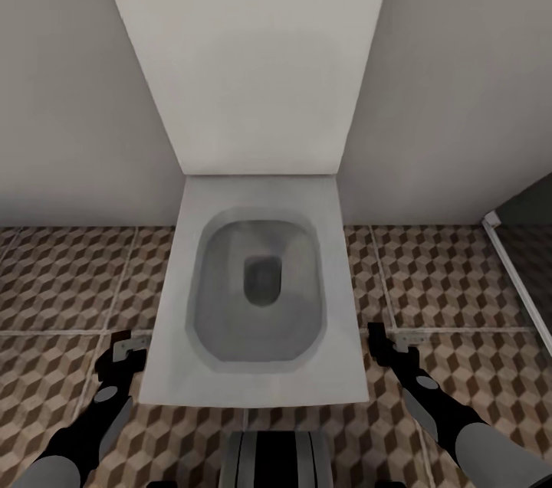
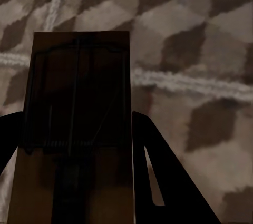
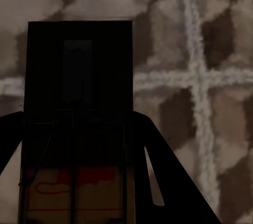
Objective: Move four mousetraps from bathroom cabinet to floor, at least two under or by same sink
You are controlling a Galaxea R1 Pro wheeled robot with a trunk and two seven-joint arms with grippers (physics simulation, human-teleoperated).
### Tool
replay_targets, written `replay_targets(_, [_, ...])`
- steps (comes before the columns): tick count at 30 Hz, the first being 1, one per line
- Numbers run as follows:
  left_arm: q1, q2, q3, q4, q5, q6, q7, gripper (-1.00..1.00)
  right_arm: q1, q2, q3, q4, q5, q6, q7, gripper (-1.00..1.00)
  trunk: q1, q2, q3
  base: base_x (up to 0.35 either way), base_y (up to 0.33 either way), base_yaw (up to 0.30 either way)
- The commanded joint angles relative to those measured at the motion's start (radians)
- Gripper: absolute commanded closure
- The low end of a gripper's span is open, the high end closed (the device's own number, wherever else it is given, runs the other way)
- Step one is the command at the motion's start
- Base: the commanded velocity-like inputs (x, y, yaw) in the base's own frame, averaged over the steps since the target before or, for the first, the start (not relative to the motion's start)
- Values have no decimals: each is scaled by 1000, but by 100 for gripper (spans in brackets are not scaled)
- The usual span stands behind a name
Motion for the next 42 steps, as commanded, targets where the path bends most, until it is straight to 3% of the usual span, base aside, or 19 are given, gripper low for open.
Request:
replay_targets(1, [0,1,-3,0,6,-3,5,100,-1,-1,9,-1,-8,-3,-7,100,0,0,-5,0,0,0])
replay_targets(21, [0,-7,-6,0,6,-3,5,100,-1,-4,6,1,-10,-3,-8,100,2,-1,-16,0,0,0])
replay_targets(28, [0,-6,-6,0,6,-2,5,100,-1,-8,-42,0,-9,-3,-49,100,3,-2,-28,0,0,0])
replay_targets(42, [0,0,-8,0,5,-1,3,100,-1,-9,-51,-1,-8,-3,-54,100,3,-2,-28,0,0,0])
